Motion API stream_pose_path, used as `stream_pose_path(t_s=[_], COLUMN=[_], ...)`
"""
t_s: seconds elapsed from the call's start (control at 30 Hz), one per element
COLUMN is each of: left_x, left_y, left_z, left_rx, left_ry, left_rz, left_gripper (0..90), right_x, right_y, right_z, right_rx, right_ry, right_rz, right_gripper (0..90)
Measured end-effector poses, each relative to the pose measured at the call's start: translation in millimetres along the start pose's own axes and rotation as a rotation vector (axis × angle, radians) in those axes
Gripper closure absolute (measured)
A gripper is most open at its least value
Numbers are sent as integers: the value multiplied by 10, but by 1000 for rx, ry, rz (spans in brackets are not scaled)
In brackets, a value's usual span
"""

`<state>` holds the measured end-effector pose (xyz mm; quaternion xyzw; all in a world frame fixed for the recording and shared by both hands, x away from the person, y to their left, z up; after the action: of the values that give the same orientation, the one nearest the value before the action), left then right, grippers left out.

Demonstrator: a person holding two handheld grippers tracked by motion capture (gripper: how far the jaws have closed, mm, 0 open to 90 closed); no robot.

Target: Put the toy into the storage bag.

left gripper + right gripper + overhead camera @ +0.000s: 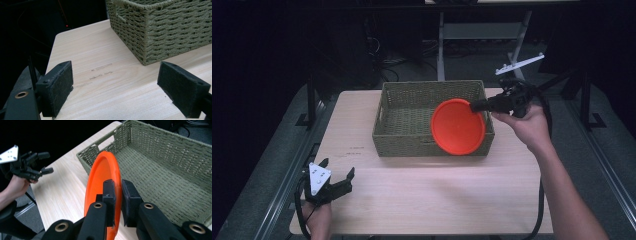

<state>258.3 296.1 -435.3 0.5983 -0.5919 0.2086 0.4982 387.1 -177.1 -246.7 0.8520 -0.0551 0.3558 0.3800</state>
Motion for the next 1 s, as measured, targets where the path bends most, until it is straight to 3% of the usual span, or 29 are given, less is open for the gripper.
stream_pose_path(t_s=[0.47, 1.0], left_x=[0, -11], left_y=[-23, 6], left_z=[-9, -29], left_rx=[-5, 3], left_ry=[13, 19], left_rz=[-1, -6], left_gripper=[127, 127], right_x=[306, 503], right_y=[-112, -321], right_z=[128, 347], right_rx=[-6, -31], right_ry=[-43, -119], right_rz=[10, 31], right_gripper=[821, 821])
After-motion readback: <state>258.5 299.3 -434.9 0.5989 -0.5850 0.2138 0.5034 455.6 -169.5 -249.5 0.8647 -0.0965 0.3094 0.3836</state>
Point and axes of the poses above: each handheld gripper's, and its own axes: y roughly backward along the jaws, x roughly out of its top, z roughly to its right, the point moved 2 cm from there along -y, roughly forward along the jaws, and after that the axes turned 15 degrees about -y, right-handed, at the moved point
